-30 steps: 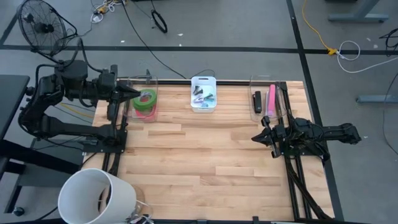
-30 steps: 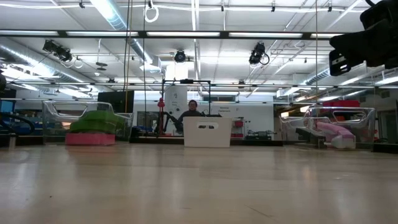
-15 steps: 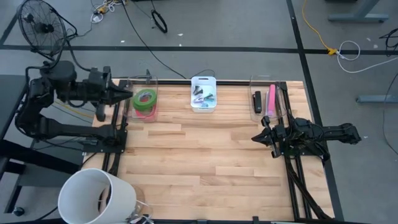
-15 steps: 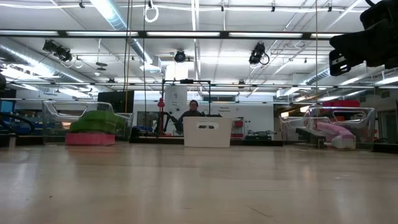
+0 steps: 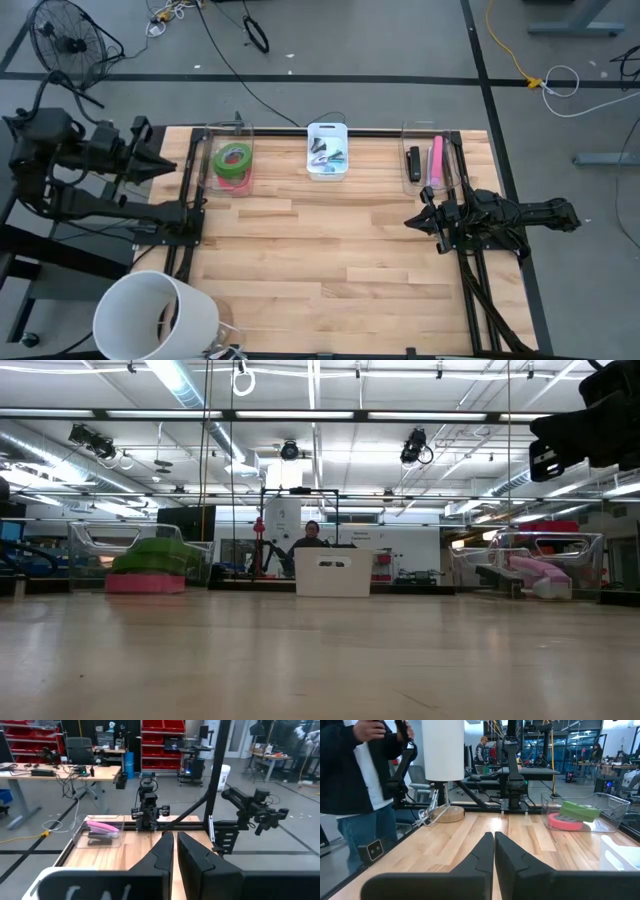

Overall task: Pick and place Stapler, Stapler remover, tape
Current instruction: Return to Home Position

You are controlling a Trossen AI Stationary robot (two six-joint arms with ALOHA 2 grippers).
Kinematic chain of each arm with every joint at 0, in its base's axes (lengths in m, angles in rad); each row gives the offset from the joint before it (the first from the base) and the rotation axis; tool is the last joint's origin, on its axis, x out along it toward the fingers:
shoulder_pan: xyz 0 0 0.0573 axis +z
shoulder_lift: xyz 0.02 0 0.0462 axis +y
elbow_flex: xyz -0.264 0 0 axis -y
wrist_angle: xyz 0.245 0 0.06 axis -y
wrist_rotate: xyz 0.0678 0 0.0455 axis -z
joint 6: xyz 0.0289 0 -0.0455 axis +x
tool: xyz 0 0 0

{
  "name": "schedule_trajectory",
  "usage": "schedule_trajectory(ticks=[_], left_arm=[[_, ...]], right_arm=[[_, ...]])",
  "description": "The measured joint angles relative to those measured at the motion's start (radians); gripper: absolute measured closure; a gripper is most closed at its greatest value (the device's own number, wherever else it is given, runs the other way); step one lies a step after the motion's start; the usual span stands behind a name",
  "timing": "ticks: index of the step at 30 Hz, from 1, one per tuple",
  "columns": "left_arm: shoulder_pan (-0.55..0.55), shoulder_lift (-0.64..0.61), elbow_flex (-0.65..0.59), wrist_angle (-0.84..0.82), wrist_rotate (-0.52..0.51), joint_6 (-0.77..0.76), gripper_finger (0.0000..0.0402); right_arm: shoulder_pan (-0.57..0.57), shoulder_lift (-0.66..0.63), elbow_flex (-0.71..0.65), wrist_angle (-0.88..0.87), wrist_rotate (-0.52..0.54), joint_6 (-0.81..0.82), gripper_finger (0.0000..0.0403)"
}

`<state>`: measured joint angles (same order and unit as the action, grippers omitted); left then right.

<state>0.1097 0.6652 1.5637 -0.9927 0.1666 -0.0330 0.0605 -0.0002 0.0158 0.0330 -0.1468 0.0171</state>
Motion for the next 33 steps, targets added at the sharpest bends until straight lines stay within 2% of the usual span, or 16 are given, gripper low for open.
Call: schedule_trajectory(ticks=[3,6,23,29,33], left_arm=[[-0.022,-0.018,-0.048,0.048,-0.042,0.003,0.0374],[-0.031,-0.062,-0.159,0.163,-0.080,0.006,0.0374],[-0.059,-0.307,-0.821,0.762,-0.067,-0.009,0.0374],[-0.057,-0.419,-1.012,0.877,-0.068,-0.009,0.0374],[-0.057,-0.493,-1.110,0.889,-0.068,-0.008,0.0374]], right_arm=[[0.000,0.000,0.000,0.000,0.000,0.000,0.0385],[0.000,0.000,0.000,0.000,0.000,0.000,0.0386],[0.000,0.000,0.000,0.000,0.000,0.000,0.0385],[0.000,0.000,0.000,0.000,0.000,0.000,0.0385],[0.000,0.000,0.000,0.000,0.000,0.000,0.0385]])
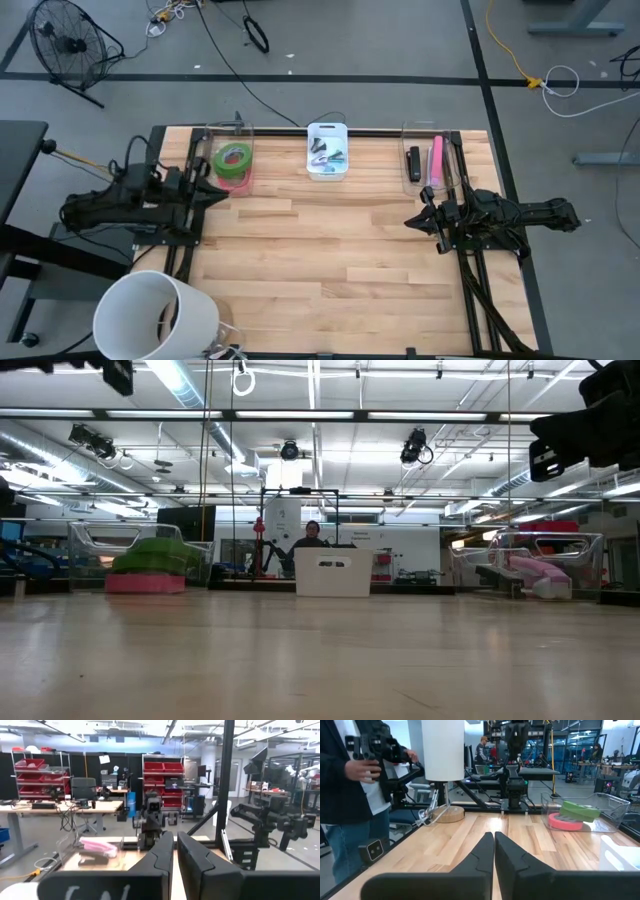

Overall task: Pick and place Stapler, Stapler remover, tape
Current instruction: Return to Home Position

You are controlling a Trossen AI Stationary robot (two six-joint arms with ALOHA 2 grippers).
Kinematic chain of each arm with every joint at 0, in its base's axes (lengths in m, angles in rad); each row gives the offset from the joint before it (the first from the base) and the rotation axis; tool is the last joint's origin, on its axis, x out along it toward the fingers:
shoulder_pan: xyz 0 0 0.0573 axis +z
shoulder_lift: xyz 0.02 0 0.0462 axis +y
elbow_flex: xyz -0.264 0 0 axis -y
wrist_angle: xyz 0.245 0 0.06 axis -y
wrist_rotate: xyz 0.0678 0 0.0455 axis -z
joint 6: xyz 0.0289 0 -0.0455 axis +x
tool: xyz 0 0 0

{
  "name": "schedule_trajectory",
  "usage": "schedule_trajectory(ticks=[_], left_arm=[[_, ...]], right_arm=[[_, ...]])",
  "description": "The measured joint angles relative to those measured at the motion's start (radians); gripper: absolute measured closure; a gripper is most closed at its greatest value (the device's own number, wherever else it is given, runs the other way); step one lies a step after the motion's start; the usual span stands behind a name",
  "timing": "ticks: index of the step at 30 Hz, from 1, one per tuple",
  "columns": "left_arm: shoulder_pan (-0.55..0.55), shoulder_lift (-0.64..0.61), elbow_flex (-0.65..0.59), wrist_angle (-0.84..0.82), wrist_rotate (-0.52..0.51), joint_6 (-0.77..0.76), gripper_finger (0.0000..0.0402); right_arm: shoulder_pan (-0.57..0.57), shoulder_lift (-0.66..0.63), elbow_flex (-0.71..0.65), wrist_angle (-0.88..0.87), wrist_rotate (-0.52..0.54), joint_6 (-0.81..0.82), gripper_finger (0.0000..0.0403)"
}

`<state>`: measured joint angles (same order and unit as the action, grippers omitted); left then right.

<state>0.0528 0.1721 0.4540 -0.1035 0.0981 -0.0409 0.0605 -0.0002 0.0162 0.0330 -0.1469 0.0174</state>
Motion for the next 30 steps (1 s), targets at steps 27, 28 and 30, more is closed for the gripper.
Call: schedule_trajectory(ticks=[27,28,30], left_arm=[[-0.032,-0.170,-0.445,0.314,-0.089,-0.105,0.0374],[-0.036,-0.170,-0.445,0.312,-0.097,-0.105,0.0374],[-0.041,-0.170,-0.445,0.312,-0.113,-0.105,0.0374]], right_arm=[[0.000,0.000,0.000,0.000,0.000,0.000,0.0385],[0.000,0.000,0.000,0.000,0.000,0.000,0.0384],[0.000,0.000,0.000,0.000,0.000,0.000,0.0385]])
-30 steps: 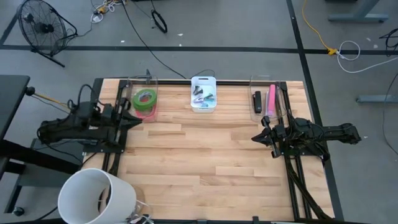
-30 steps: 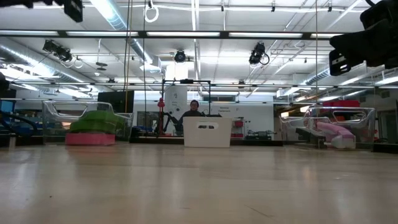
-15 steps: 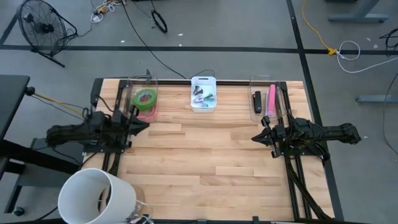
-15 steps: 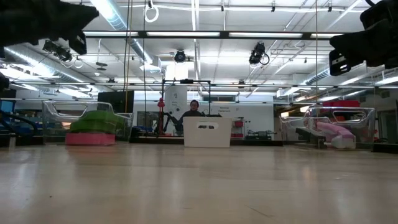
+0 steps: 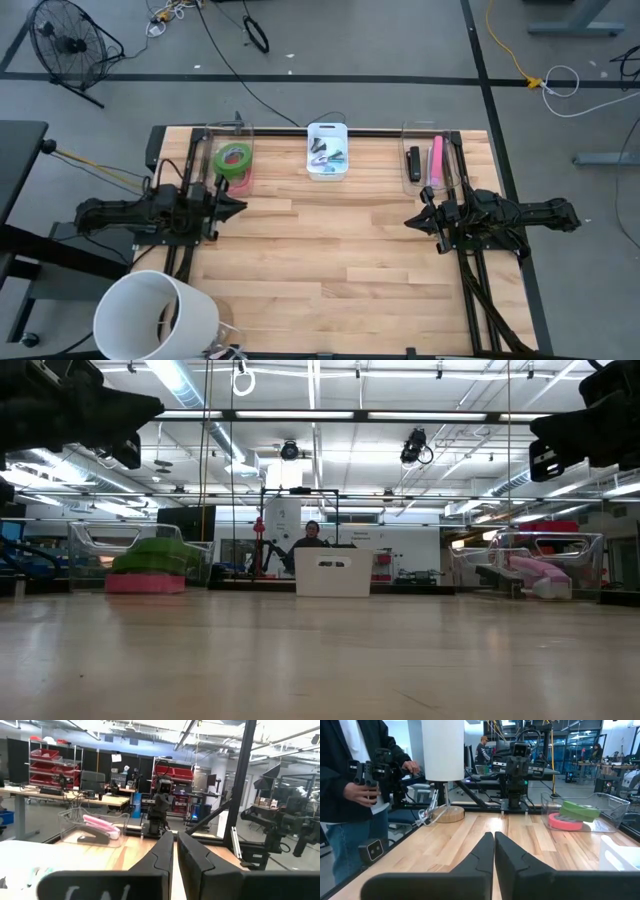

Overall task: Pick and place Stapler, Stapler remover, tape
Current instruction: Return to Home Position

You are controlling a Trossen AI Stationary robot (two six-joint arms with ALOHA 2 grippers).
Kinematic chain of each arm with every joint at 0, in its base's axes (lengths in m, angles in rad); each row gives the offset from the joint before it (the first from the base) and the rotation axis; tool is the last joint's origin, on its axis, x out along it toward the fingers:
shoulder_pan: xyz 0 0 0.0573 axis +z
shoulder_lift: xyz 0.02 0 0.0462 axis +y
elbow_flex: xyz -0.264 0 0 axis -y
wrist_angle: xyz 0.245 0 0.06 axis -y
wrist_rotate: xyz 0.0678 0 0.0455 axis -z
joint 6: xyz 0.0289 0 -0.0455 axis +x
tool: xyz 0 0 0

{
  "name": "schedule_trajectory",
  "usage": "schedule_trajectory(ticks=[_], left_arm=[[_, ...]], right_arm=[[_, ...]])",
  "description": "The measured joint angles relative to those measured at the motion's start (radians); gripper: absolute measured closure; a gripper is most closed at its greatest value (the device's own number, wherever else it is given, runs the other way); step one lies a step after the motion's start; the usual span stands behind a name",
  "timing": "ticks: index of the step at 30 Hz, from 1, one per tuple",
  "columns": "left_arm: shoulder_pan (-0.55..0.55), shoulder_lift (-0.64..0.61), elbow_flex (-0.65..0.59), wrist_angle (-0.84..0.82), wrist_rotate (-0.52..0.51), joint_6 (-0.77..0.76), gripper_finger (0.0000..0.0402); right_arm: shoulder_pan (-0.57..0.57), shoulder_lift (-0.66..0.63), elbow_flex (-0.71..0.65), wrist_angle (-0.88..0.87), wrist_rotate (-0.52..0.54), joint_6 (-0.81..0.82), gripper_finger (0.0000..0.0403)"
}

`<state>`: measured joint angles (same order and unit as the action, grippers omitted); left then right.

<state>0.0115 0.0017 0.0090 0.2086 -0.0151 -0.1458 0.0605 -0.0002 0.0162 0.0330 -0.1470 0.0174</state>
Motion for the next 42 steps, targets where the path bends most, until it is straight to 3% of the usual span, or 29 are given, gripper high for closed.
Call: schedule_trajectory(ticks=[22,42], left_arm=[[-0.004,0.000,-0.001,-0.173,0.000,-0.006,0.0374],[-0.004,0.004,-0.002,-0.174,0.006,0.007,0.0374]], right_arm=[[0.000,0.000,0.000,0.000,0.000,0.000,0.0386],[0.000,0.000,0.000,0.000,0.000,0.000,0.0386]])
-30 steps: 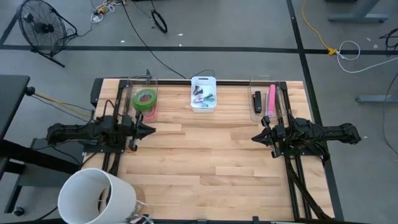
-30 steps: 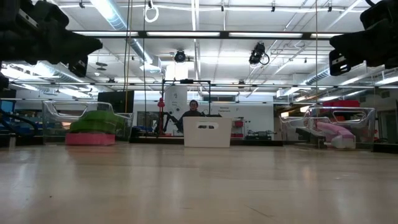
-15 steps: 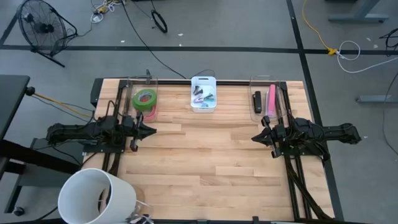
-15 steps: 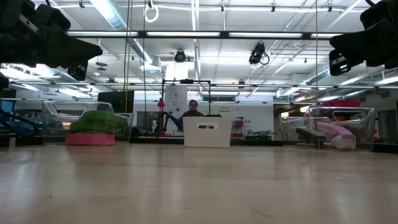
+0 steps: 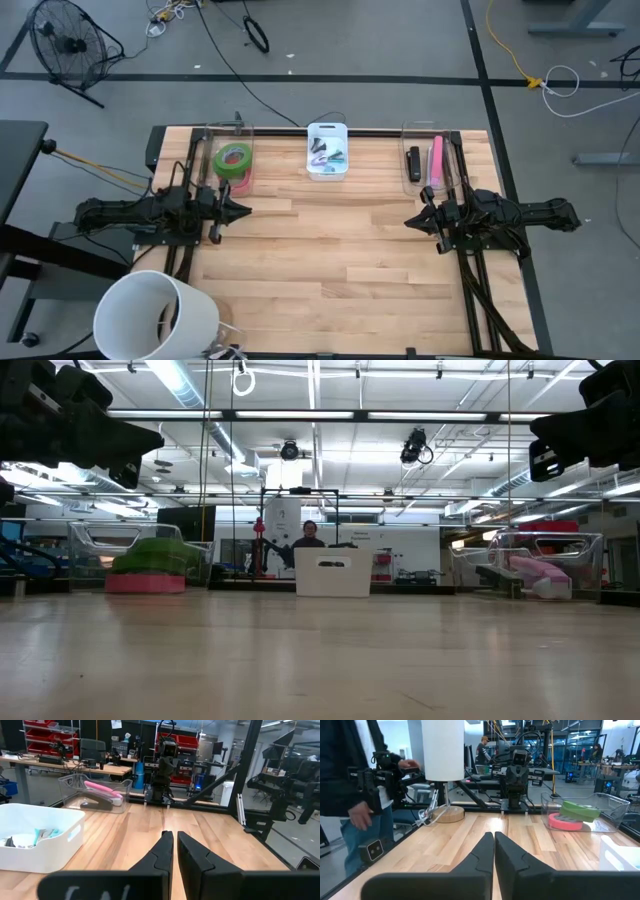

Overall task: Pick and place Stapler, Stapler remover, tape
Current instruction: Return to Home Position

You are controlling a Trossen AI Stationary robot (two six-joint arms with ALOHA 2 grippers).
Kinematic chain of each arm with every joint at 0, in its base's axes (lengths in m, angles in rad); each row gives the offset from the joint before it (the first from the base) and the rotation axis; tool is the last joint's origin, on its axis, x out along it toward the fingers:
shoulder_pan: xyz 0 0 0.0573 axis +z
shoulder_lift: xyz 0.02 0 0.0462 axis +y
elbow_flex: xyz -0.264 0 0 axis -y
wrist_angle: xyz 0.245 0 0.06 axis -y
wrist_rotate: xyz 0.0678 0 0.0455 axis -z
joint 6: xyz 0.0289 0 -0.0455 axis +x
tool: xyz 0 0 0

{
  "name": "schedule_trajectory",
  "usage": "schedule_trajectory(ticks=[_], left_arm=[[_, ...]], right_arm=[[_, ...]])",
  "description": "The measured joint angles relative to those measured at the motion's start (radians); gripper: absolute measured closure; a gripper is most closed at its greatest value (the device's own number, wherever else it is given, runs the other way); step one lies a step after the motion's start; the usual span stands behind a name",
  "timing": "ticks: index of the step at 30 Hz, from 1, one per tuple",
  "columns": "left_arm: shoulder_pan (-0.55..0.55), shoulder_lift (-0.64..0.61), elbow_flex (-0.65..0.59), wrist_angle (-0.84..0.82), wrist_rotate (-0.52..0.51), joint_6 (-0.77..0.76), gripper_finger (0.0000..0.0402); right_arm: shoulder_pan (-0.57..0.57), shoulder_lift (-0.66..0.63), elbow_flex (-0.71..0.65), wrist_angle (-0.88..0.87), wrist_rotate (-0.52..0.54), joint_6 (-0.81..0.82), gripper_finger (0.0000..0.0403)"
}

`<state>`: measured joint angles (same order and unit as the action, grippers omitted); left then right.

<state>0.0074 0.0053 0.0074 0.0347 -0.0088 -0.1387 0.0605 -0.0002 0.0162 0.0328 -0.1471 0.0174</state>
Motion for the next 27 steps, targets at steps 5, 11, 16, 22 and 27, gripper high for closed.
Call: schedule_trajectory(ticks=[5,11,16,22,27], left_arm=[[0.000,0.000,0.000,0.004,0.001,0.000,0.0374],[0.000,0.000,0.000,0.010,0.000,0.000,0.0374],[0.000,0.000,0.000,0.010,-0.002,0.000,0.0374],[0.000,0.000,0.000,0.011,-0.002,0.000,0.0374],[0.000,0.001,0.000,0.011,-0.002,0.000,0.0374]], right_arm=[[0.000,0.000,0.000,0.000,0.000,0.000,0.0385],[0.000,0.000,0.000,0.000,0.000,0.000,0.0386],[0.000,0.000,0.000,0.000,0.000,0.000,0.0386],[0.000,0.000,0.000,0.000,0.000,0.000,0.0385],[0.000,0.000,0.000,0.000,0.000,0.000,0.0385]])
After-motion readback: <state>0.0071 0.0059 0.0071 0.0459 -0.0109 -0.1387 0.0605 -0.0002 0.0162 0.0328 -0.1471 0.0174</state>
